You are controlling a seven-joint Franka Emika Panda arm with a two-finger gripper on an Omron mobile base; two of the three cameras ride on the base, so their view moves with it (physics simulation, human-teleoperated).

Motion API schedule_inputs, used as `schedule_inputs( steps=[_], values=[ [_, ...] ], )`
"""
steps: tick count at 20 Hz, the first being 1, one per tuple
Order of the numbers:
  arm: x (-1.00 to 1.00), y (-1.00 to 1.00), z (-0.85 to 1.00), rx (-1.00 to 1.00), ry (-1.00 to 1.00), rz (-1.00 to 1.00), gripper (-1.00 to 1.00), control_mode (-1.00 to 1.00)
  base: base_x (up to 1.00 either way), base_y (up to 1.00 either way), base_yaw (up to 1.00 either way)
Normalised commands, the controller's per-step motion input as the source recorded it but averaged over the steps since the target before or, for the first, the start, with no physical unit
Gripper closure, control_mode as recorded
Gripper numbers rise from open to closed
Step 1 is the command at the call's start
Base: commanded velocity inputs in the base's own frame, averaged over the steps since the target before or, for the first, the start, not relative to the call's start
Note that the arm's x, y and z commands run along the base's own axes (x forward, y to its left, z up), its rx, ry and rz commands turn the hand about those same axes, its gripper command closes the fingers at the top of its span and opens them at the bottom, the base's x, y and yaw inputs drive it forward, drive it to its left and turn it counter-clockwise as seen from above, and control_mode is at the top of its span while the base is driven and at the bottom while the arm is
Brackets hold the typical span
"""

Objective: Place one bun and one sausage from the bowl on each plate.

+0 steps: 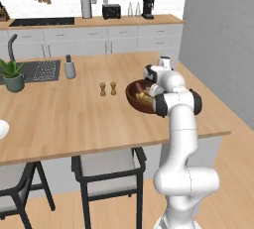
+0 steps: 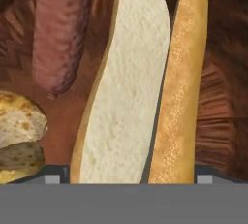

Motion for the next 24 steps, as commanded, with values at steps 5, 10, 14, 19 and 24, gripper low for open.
schedule_inputs(
  steps=[5, 10, 14, 19, 24],
  values=[
    [-0.77, 0.24, 0.48, 0.05, -0.40, 0.01, 1.00, -1.00, 0.00, 0.00, 0.00],
    [-1.00, 1.00, 0.21, 0.02, -0.07, 0.05, 1.00, -1.00, 0.00, 0.00, 0.00],
    [-1.00, 0.78, 0.37, 0.04, -0.22, 0.02, 1.00, -1.00, 0.00, 0.00, 0.00],
    [-0.57, -0.06, 1.00, 0.05, -0.36, 0.00, 1.00, -1.00, 0.00, 0.00, 0.00],
    [-0.30, -0.29, 1.00, -0.02, -0.10, 0.00, 1.00, -1.00, 0.00, 0.00, 0.00]
  ],
)
